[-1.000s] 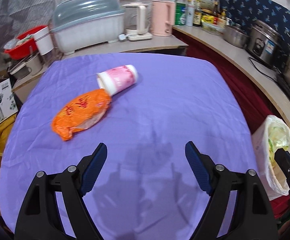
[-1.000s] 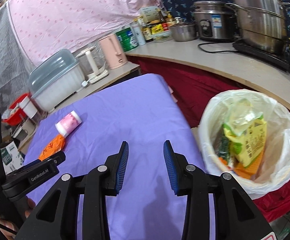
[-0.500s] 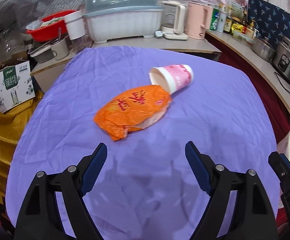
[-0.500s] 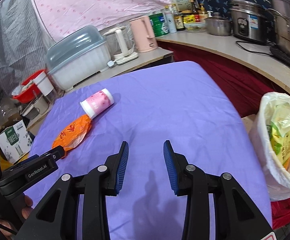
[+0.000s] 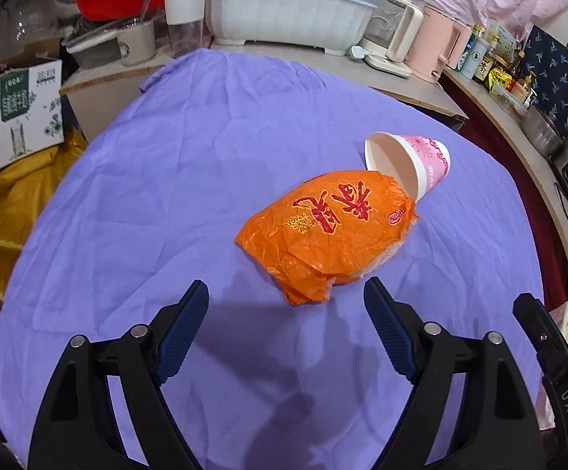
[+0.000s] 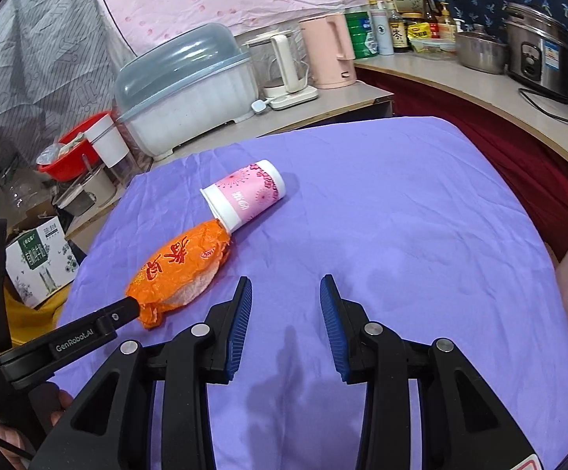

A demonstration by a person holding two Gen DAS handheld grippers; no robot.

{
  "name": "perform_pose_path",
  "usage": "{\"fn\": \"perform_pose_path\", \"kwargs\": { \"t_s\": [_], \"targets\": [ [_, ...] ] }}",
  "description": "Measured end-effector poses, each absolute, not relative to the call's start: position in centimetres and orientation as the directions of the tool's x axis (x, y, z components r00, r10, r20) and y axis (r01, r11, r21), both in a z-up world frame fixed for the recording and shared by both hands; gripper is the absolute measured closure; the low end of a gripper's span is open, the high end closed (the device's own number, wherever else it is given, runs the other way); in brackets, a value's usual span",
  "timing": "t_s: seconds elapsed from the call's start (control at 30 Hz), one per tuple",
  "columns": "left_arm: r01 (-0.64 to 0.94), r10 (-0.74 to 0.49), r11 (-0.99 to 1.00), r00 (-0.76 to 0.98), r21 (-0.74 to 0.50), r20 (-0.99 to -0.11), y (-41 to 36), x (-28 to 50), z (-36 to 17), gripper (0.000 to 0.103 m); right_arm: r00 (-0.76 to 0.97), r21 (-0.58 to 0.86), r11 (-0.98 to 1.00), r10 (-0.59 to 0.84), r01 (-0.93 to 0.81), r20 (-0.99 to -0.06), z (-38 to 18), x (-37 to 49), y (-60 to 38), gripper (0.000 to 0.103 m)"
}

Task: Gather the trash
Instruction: 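Move both tools back to the orange bag and pink cup on the table, then grasp the orange printed snack bag with the left tool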

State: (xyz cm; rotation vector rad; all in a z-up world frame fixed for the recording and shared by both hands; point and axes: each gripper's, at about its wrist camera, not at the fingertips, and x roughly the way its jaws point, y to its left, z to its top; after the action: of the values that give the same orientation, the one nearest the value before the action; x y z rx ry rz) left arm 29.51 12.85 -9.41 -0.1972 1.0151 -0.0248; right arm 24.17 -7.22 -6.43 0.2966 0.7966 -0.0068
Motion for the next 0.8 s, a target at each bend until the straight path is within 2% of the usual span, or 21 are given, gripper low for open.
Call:
{"fn": "perform_pose_path", "kwargs": {
  "t_s": [0.2,0.3,0.37,0.57,0.67,0.8],
  "targets": [
    [-0.074,-0.175,0.967,0.493,-0.242,-0.852,13.0,31.7,-11.1,0.021,0.690,0.257,0.961,0.118,0.102,-0.714,-7.4,26.6,-6.1,0.067],
    [-0.072,-0.177,0.968,0.493,-0.242,-0.852,12.6,32.4,-11.3,0.026,0.684,0.254,0.963,0.123,0.094,-0.719,-7.8,28.0,-5.5,0.067],
    [-0.057,-0.187,0.968,0.483,-0.244,-0.855,12.4,33.0,-11.4,0.044,0.681,0.251,0.964,0.125,0.089,-0.722,-8.1,28.8,-5.2,0.067],
    [-0.016,-0.182,0.976,0.499,-0.219,-0.847,12.0,33.8,-10.8,0.077,0.673,0.251,0.965,0.138,0.074,-0.727,-8.9,31.4,-3.8,0.067],
    [-0.031,-0.148,0.981,0.525,-0.193,-0.838,12.6,34.1,-10.0,0.084,0.674,0.259,0.963,0.146,0.070,-0.725,-9.1,32.6,-3.4,0.065],
    [-0.064,-0.085,0.987,0.565,-0.146,-0.820,13.8,34.3,-9.0,0.084,0.666,0.275,0.959,0.162,0.067,-0.728,-9.7,34.0,-2.9,0.063]
  ]
}}
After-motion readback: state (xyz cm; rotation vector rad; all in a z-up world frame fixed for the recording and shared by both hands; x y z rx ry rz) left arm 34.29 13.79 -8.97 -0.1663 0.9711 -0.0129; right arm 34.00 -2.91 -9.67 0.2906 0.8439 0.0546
